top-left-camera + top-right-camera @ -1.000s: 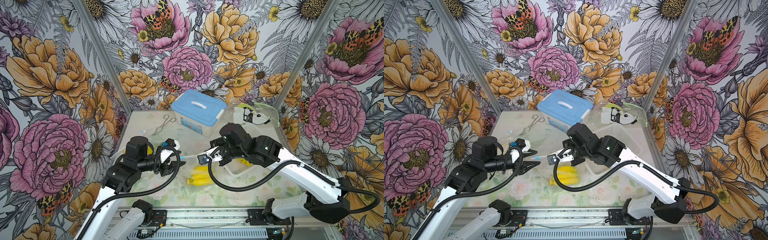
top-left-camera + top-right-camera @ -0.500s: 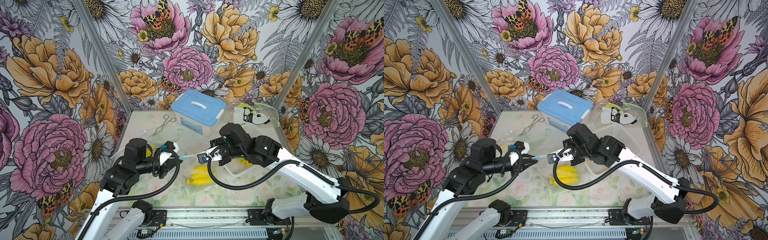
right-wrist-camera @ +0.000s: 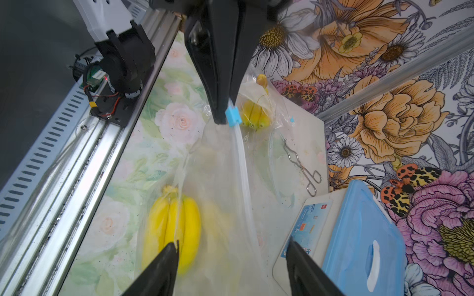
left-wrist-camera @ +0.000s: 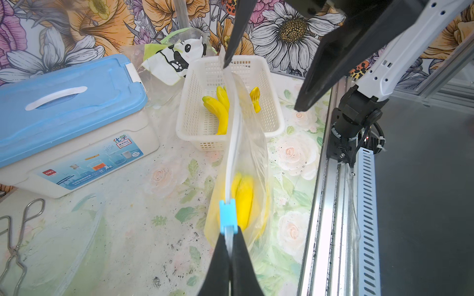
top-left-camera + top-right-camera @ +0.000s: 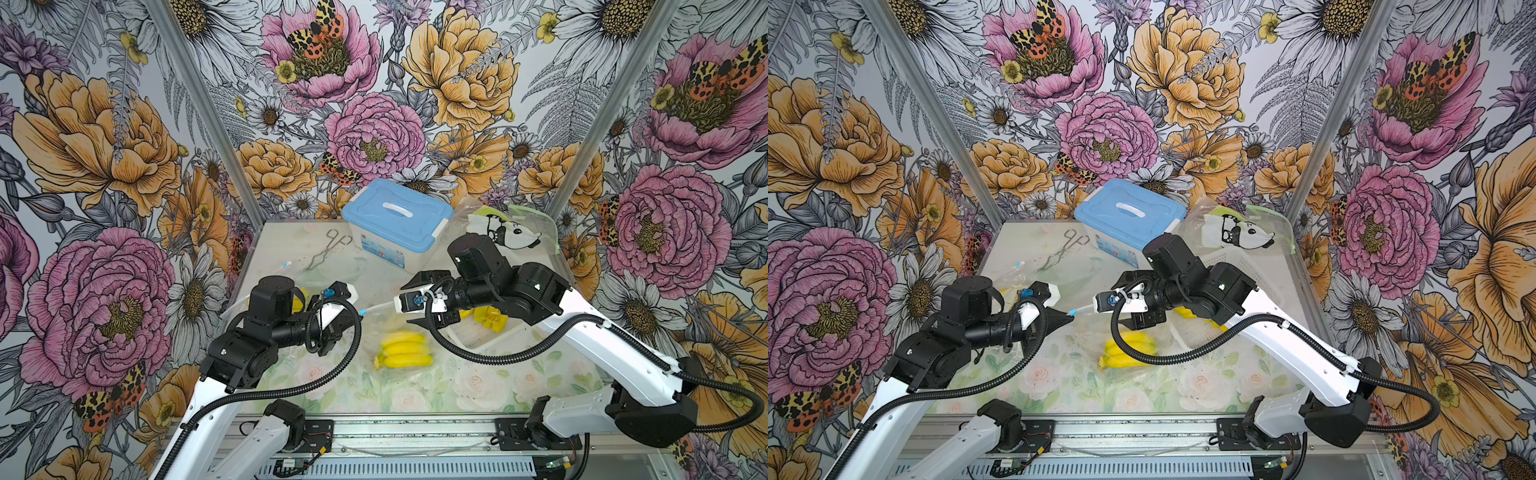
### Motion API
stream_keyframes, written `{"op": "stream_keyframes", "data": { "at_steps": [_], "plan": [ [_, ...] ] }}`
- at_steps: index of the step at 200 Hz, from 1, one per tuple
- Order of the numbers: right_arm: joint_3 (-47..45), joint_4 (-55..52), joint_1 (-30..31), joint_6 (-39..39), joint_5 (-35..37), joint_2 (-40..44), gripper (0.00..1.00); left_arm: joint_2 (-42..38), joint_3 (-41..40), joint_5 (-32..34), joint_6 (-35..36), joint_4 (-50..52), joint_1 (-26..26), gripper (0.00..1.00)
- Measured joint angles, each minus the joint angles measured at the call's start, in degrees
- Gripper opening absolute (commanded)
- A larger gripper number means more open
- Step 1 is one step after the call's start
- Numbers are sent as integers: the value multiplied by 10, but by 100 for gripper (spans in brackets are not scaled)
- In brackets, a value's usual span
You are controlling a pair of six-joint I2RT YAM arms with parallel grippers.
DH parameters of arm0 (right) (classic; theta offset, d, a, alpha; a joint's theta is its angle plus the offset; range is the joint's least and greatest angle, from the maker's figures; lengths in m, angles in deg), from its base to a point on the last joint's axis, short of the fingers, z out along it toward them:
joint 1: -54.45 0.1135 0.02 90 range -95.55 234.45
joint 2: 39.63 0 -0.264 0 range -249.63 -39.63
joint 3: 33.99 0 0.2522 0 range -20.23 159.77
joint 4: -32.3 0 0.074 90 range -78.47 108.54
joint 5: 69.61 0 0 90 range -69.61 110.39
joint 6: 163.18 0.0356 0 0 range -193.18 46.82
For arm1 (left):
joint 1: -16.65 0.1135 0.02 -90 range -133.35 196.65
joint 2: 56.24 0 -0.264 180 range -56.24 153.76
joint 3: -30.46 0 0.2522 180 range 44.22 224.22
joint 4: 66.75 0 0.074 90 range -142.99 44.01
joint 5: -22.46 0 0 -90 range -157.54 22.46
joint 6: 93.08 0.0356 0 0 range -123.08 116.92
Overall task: Open the zip-top bag and take out the banana
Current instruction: Pick up the zipper food storage bag at the center of the board, then unzip the zipper on the zipper food storage bag.
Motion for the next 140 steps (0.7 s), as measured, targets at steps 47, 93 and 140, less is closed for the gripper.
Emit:
{"op": "stream_keyframes", "data": {
  "at_steps": [47,93,140],
  "plan": [
    [48,8,1,37,-112,-59,55,9,11,0,2,0,0,0],
    [78,9,10,53,-155,-117,40,6,12,2,2,0,0,0],
    [93,16,16,53,-160,-134,40,4,12,2,2,2,0,0]
  ]
}}
